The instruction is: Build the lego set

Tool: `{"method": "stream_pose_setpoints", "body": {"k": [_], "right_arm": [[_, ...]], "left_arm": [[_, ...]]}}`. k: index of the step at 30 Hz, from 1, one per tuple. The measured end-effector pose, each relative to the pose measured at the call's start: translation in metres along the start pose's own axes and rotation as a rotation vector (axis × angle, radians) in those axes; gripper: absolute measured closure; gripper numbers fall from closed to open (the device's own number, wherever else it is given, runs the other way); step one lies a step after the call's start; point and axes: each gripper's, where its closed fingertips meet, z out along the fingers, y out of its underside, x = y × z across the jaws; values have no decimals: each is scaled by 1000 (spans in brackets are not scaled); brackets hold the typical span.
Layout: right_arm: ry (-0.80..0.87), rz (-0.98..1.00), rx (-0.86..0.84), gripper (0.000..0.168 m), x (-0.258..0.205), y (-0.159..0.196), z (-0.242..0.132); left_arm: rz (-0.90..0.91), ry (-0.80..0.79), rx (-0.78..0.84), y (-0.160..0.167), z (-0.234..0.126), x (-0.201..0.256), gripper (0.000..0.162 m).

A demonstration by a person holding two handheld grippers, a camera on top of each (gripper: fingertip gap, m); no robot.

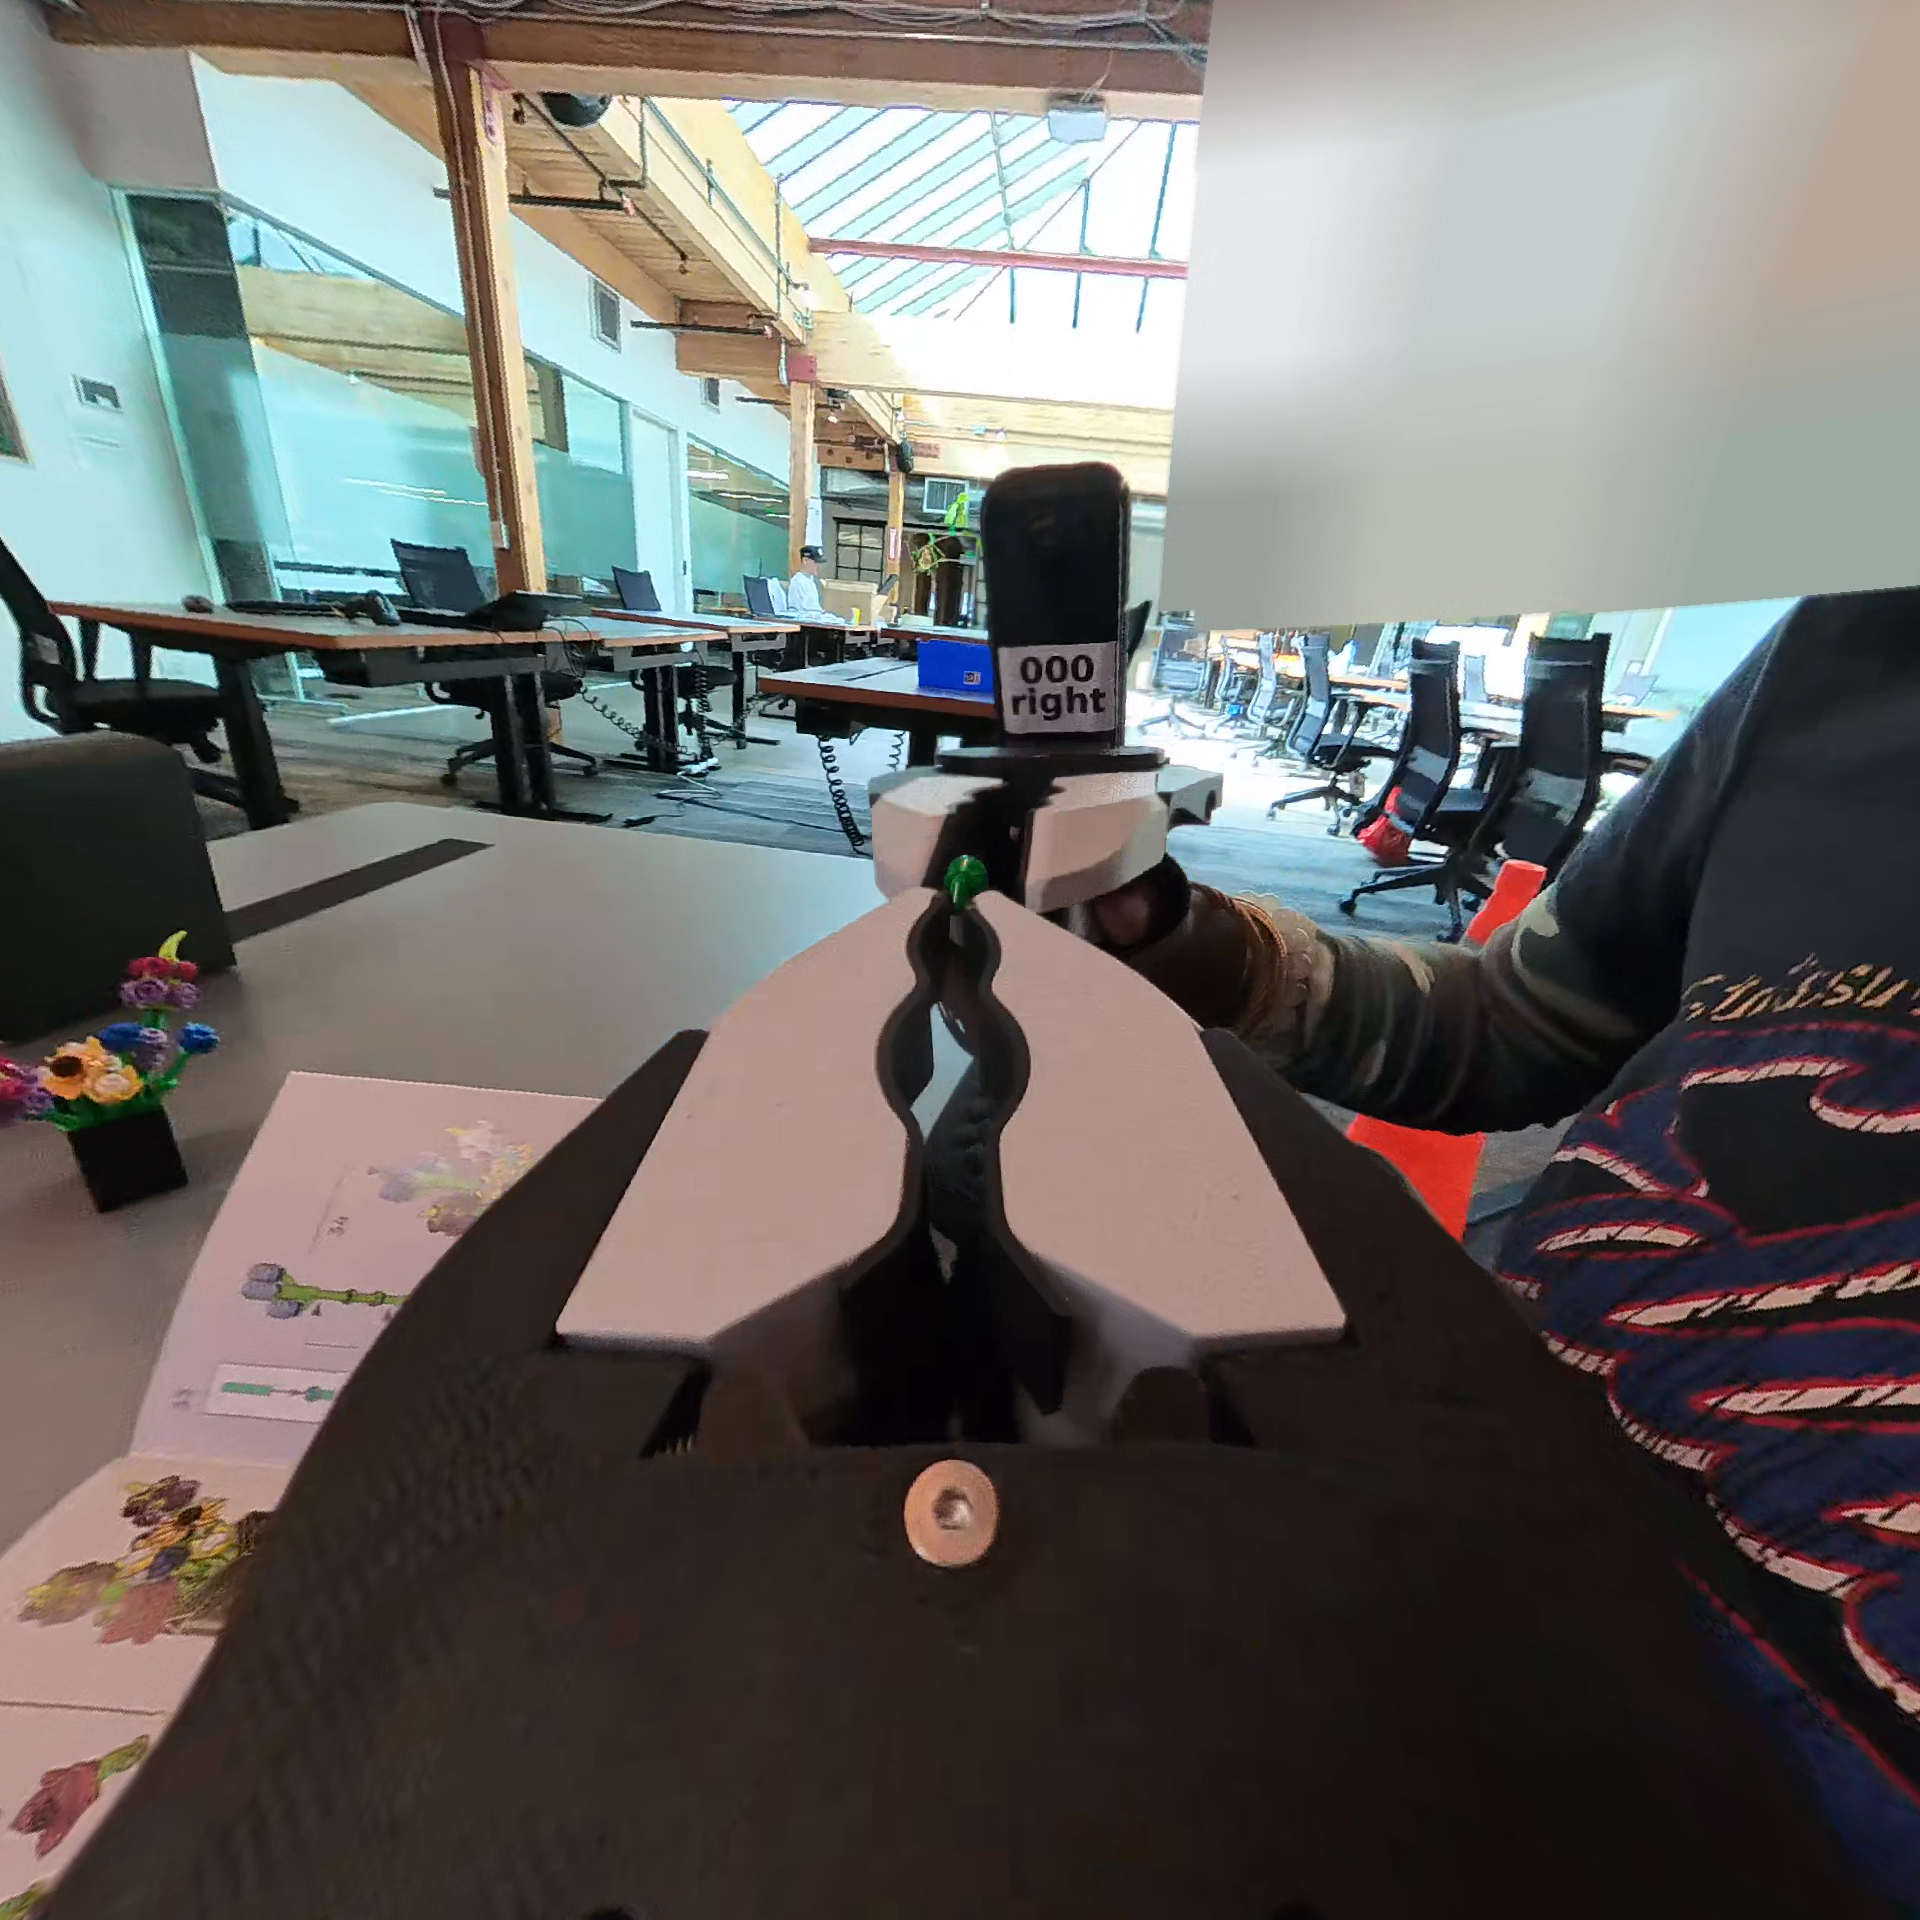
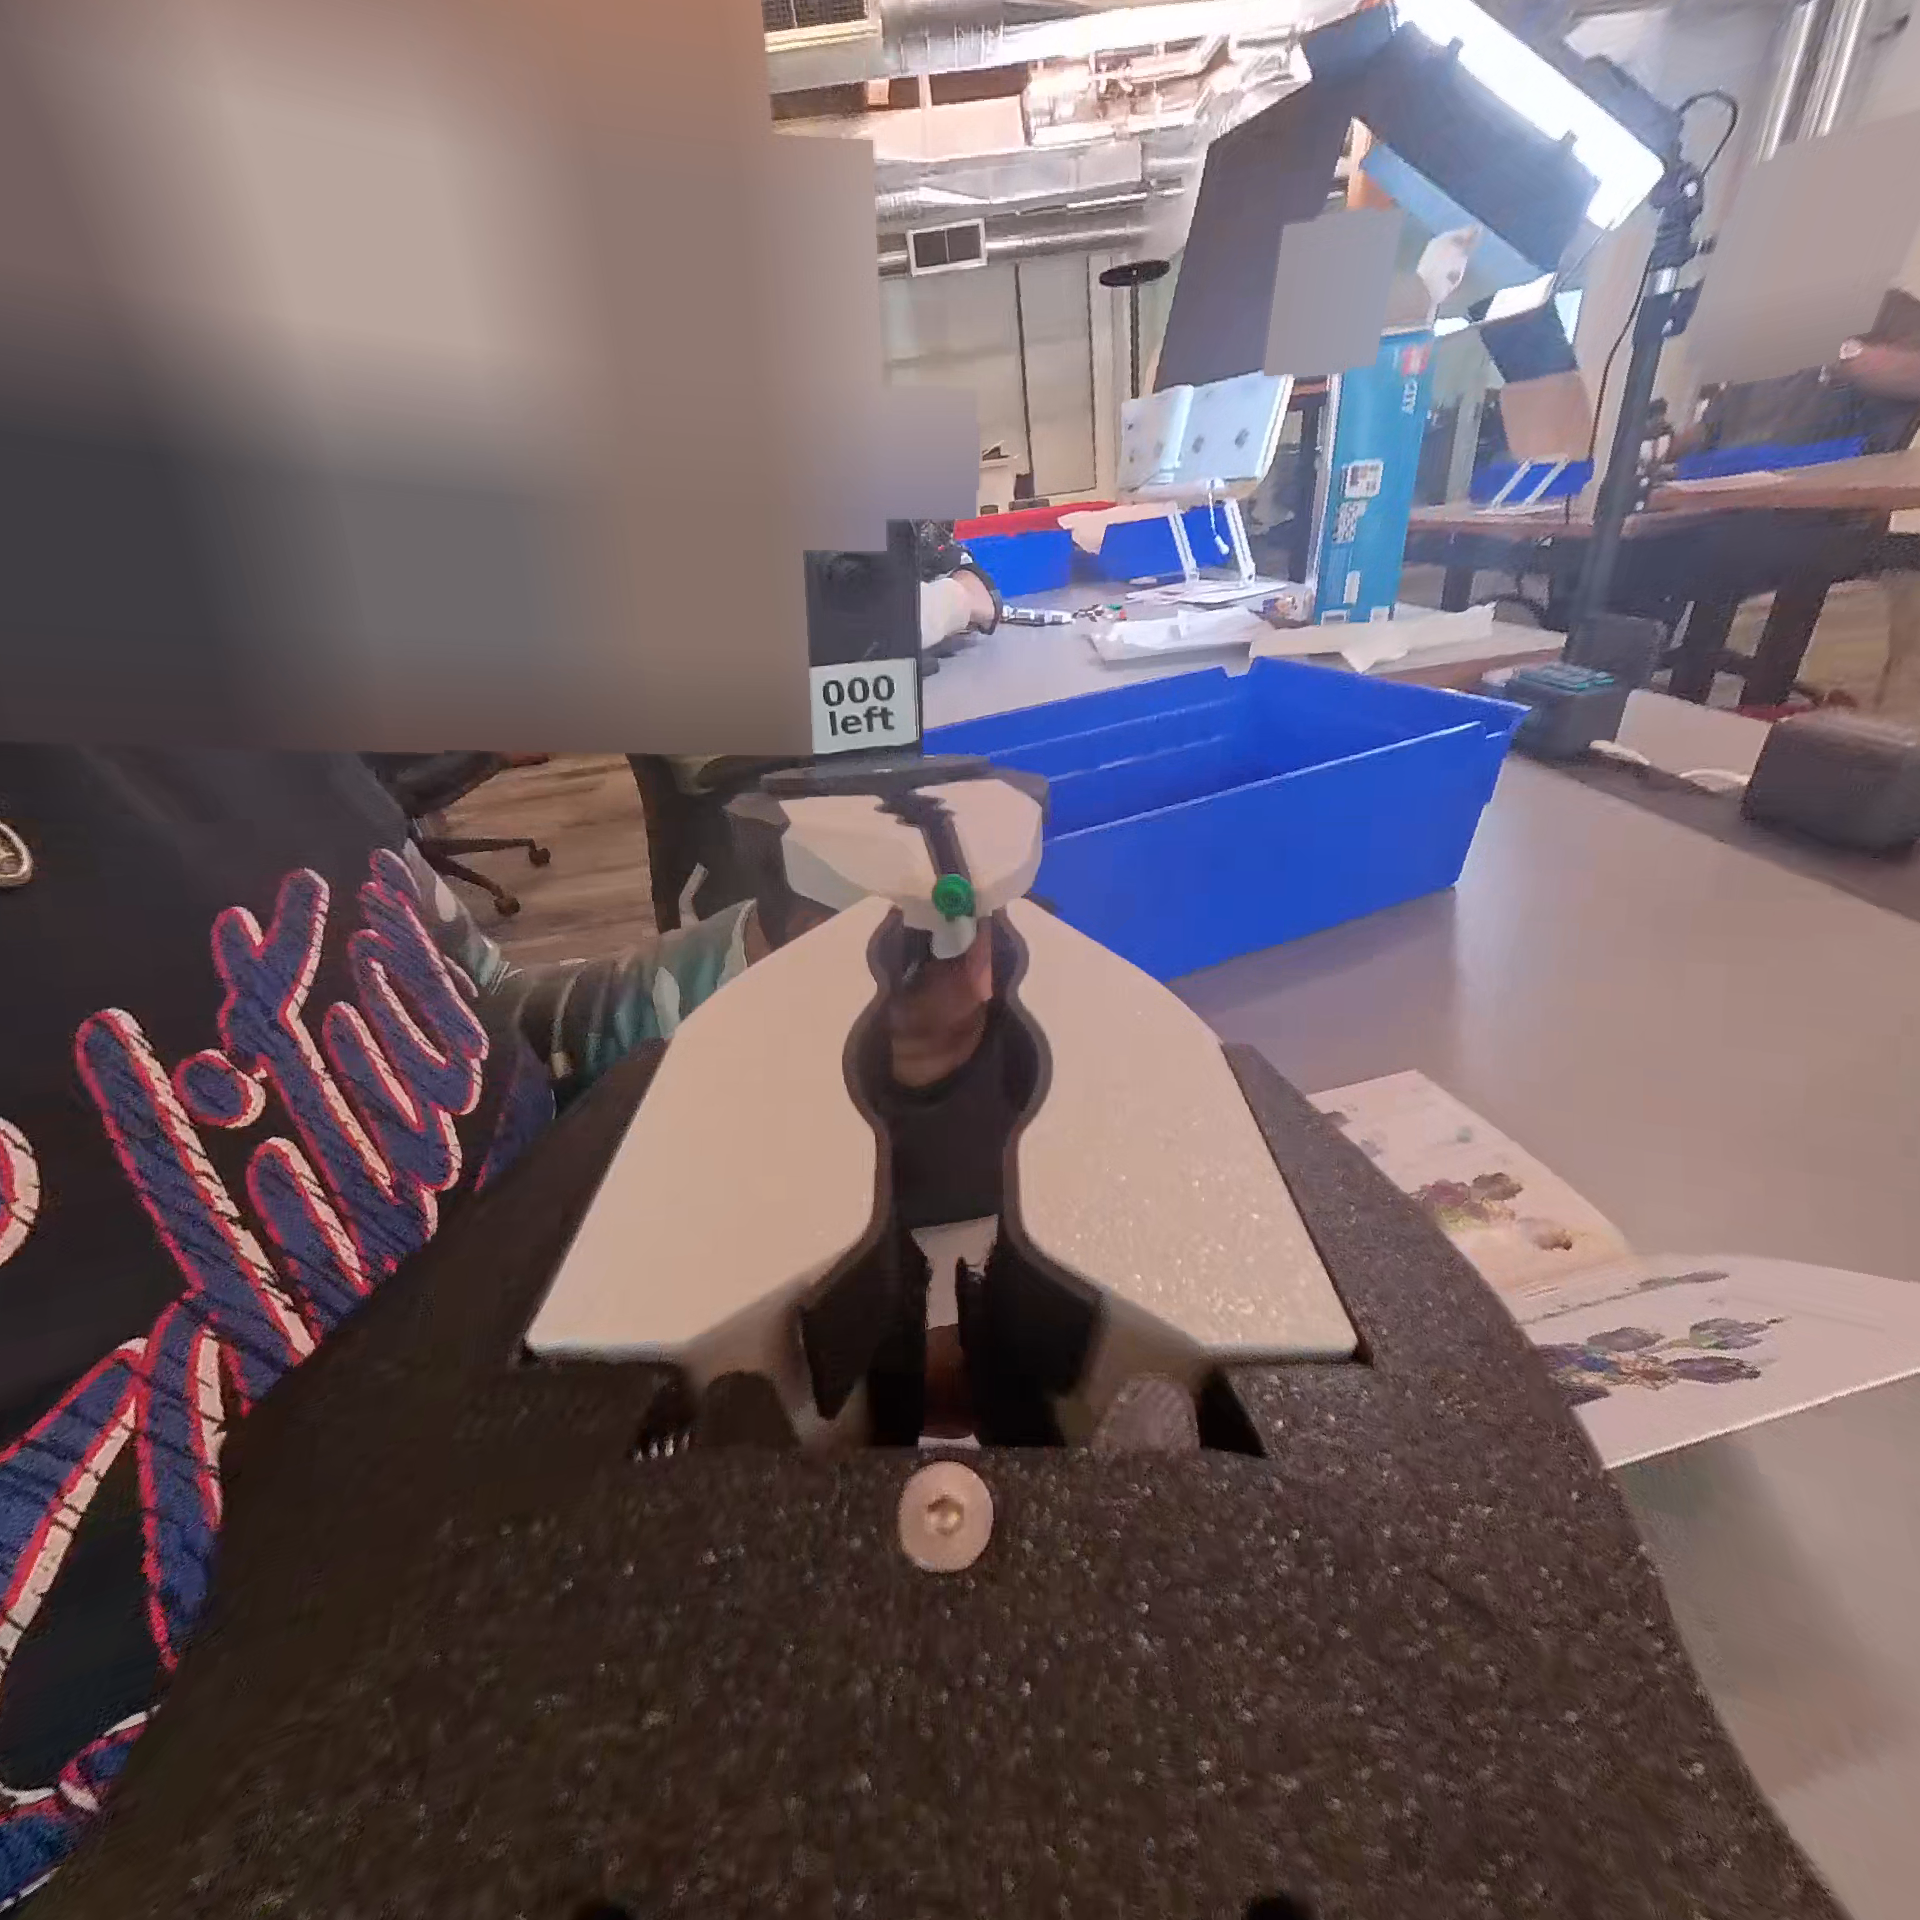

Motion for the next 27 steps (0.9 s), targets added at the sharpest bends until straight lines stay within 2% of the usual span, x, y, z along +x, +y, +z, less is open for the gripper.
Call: {"method": "stream_pose_setpoints", "body": {"k": [4, 13, 20, 27], "right_arm": [[-4, 16, -5, 160, 1, 2, 2], [1, 36, 1, 161, 4, 3, 0], [-58, -59, -81, 161, -1, 10, -3], [-78, -98, -148, 161, -2, 17, -3]], "left_arm": [[57, -17, -28, 3, 0, 0, 159], [170, -63, -78, 7, 1, -1, 159], [197, -26, -207, 19, 0, 4, 153], [176, -3, -225, 21, 0, 6, 156]]}}
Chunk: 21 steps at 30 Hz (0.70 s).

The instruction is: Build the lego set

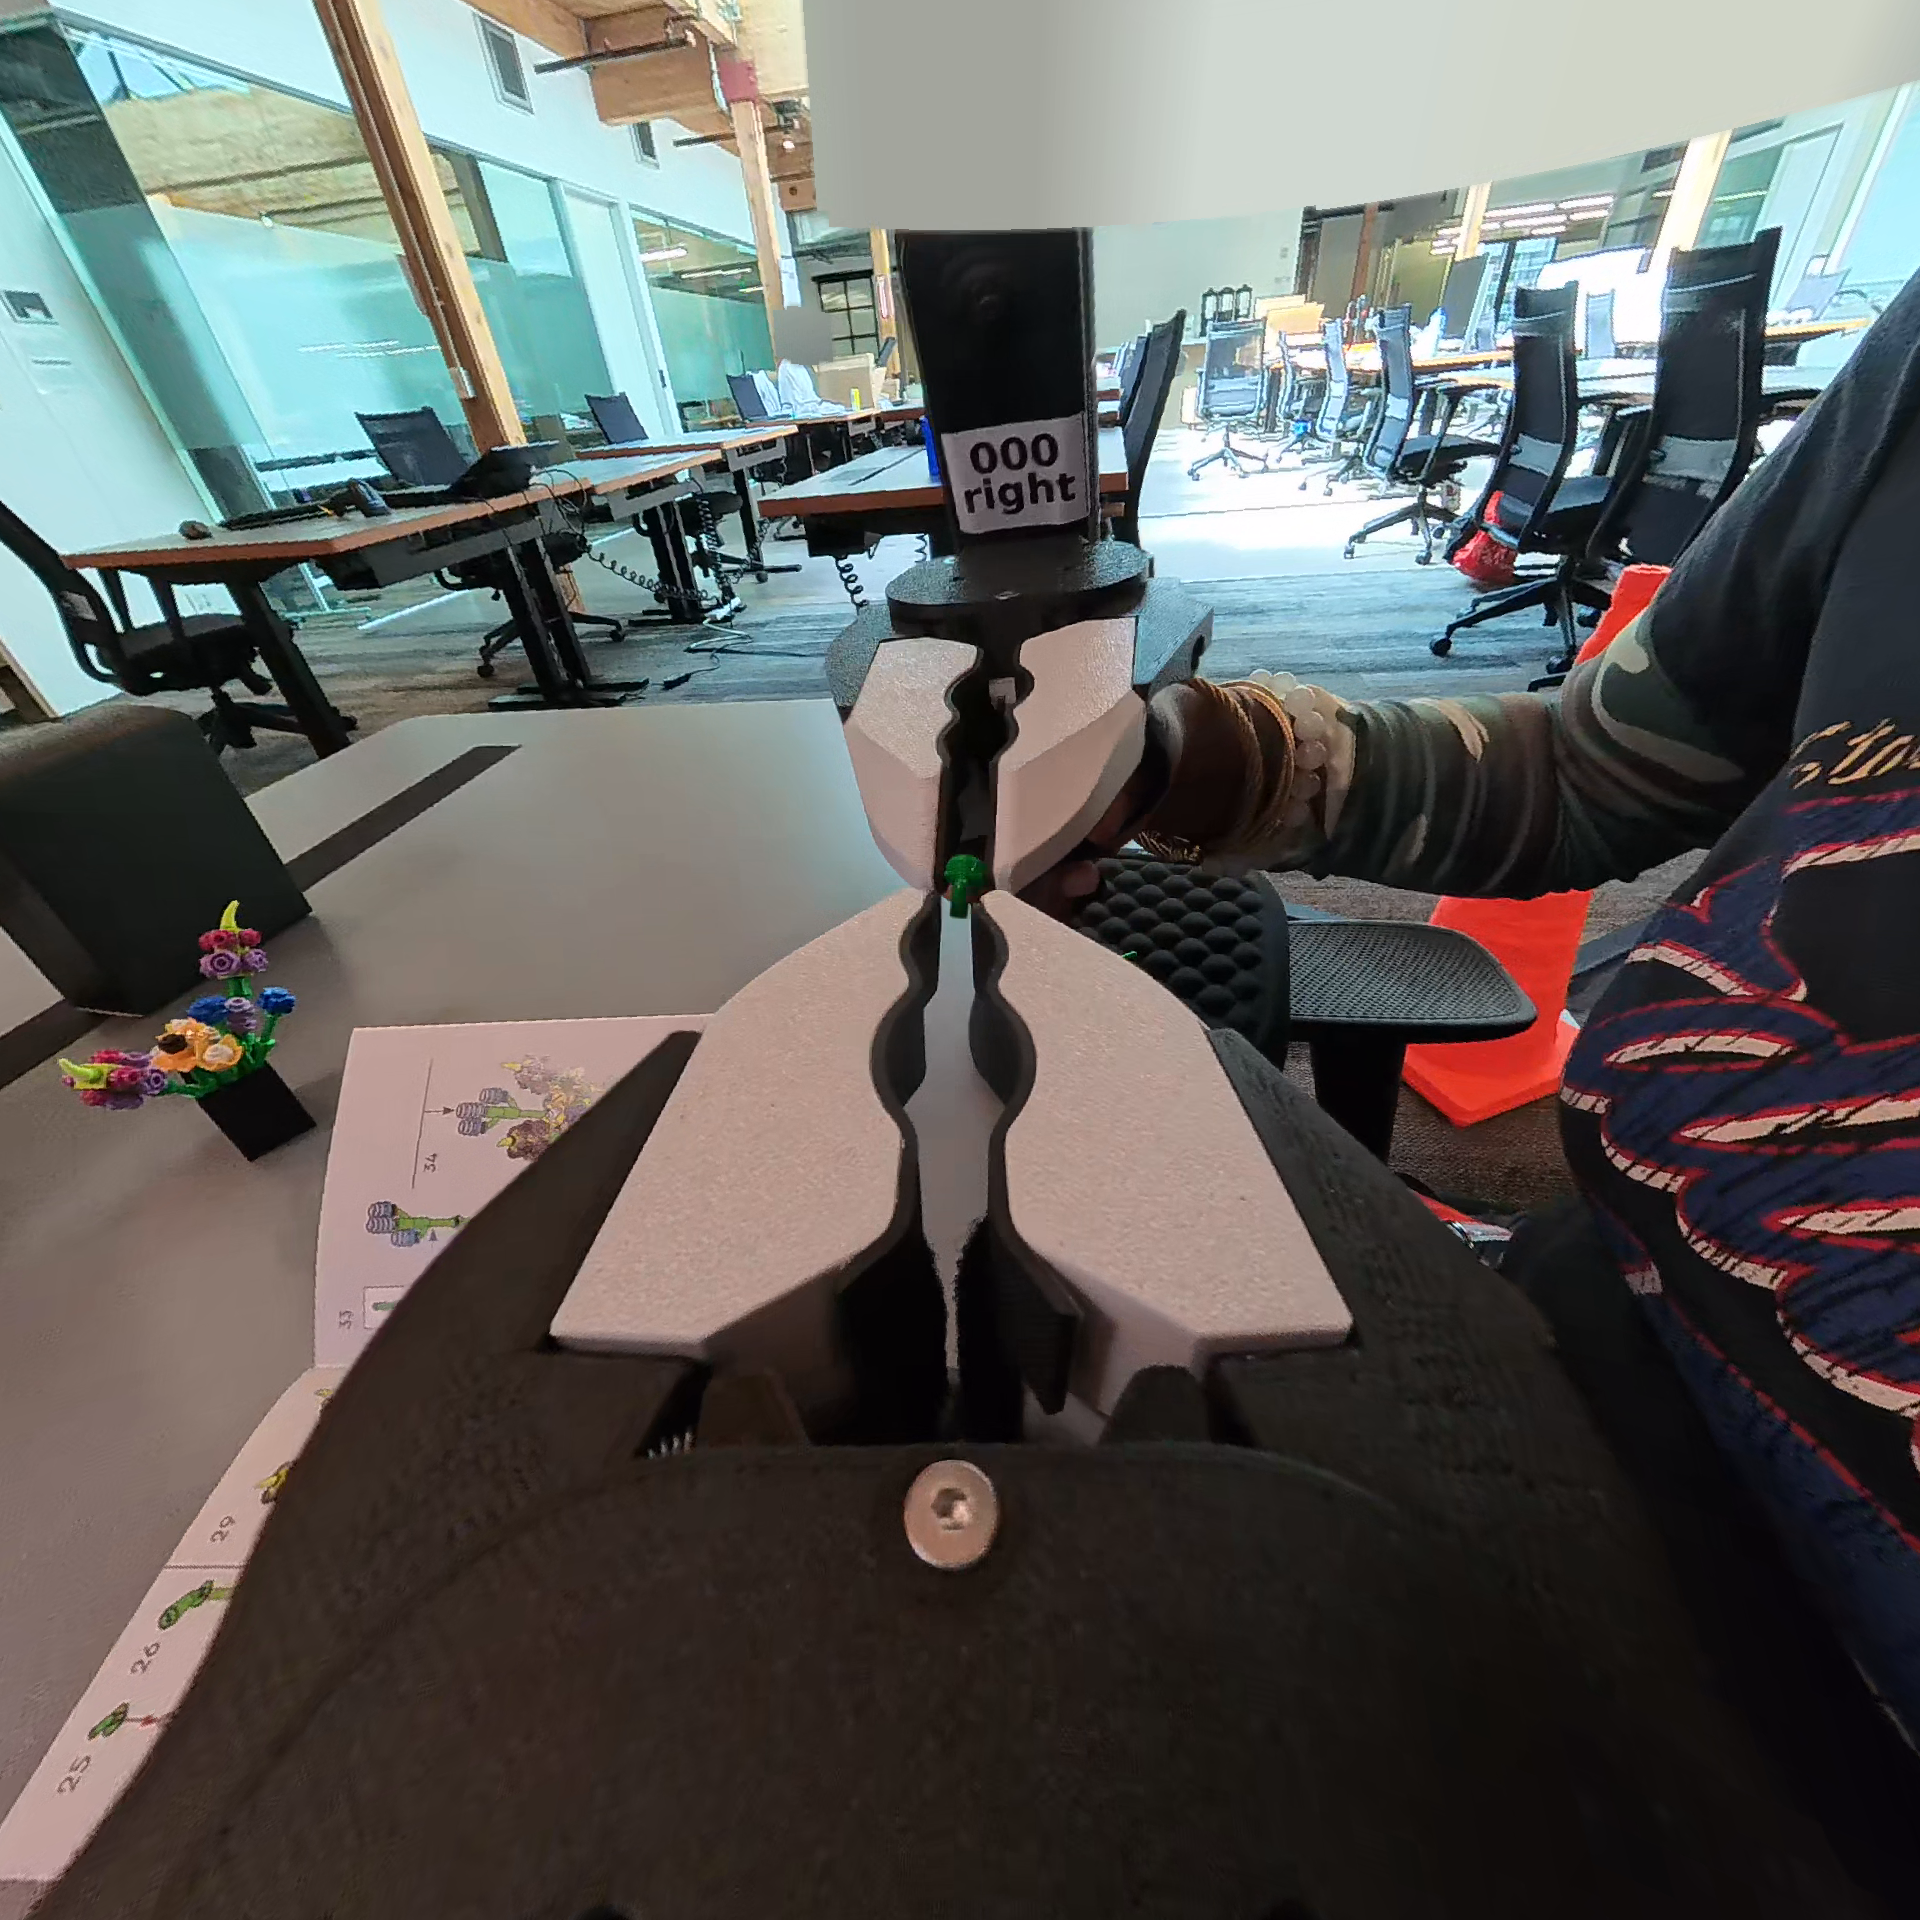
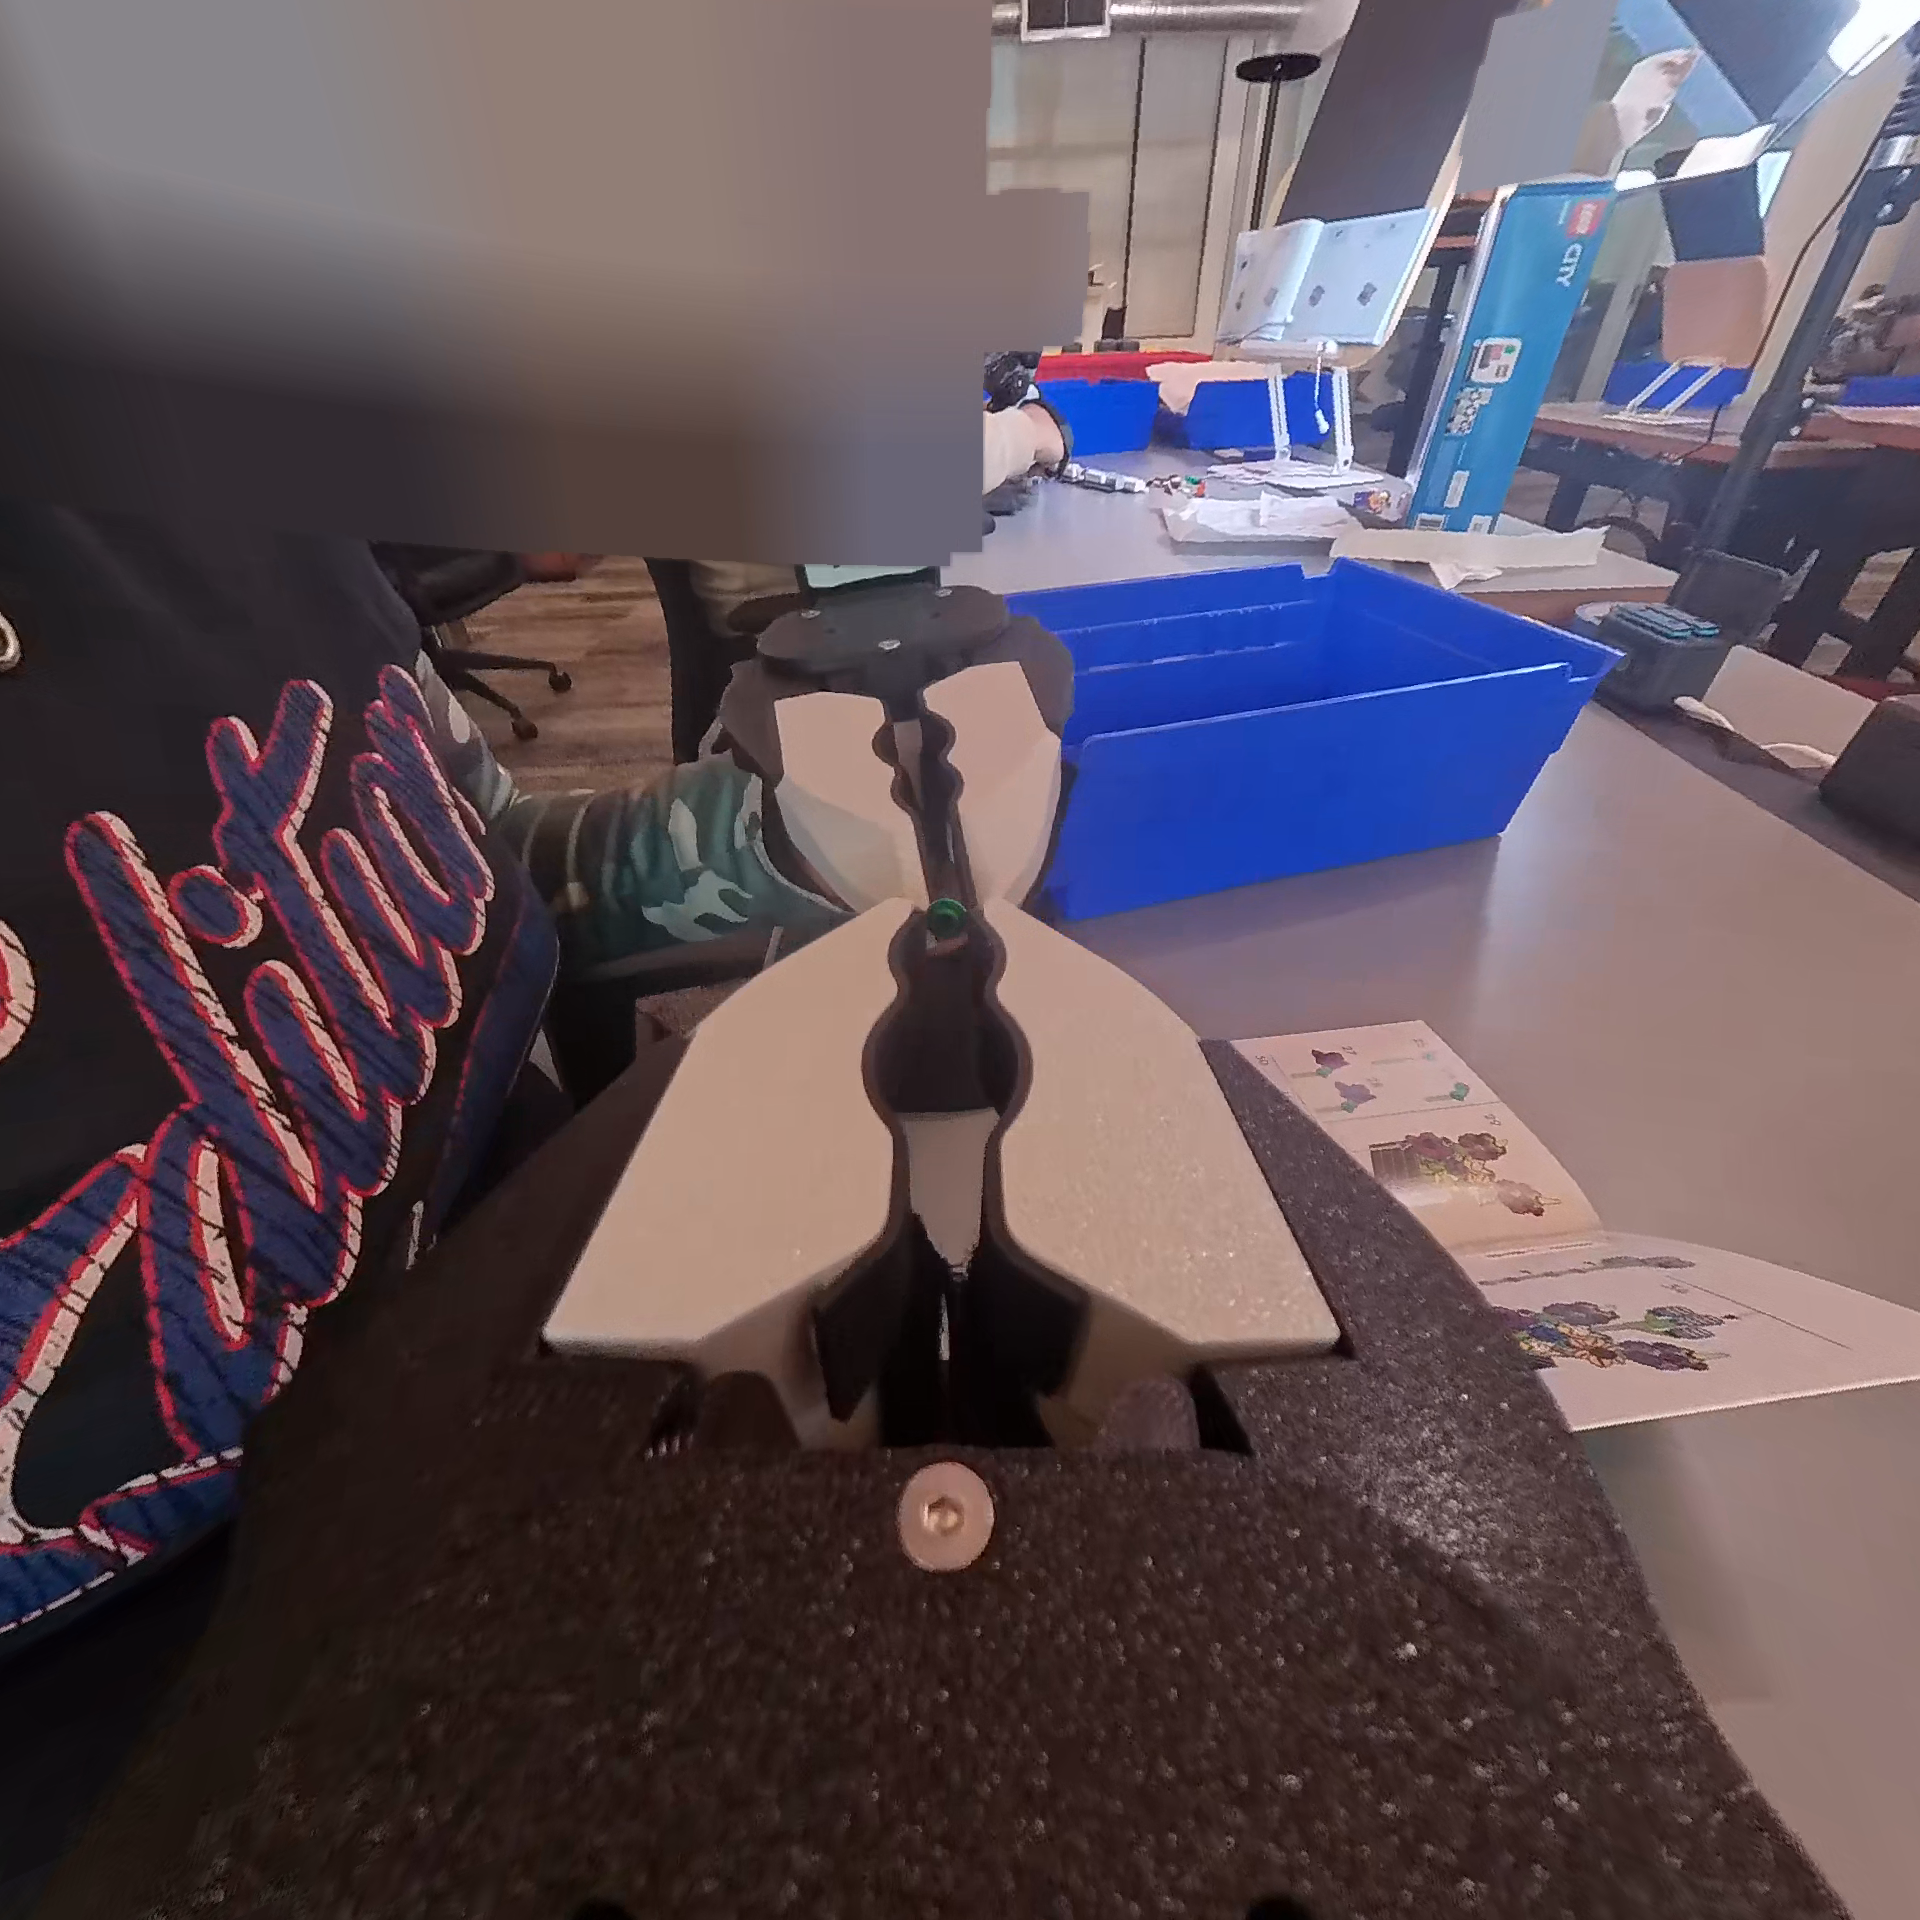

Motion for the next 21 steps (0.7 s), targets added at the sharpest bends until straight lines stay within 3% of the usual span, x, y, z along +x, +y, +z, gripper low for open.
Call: {"method": "stream_pose_setpoints", "body": {"k": [14, 18, 21], "right_arm": [[14, -21, -104, 159, 3, 12, 0], [209, -33, -259, 146, 24, 18, -37], [312, 158, -531, 143, 22, 53, -84]], "left_arm": [[4, 0, -59, 11, 2, 2, 159], [-70, -36, -29, 19, -1, -8, 159], [-164, -31, 39, 27, -4, -11, 159]]}}
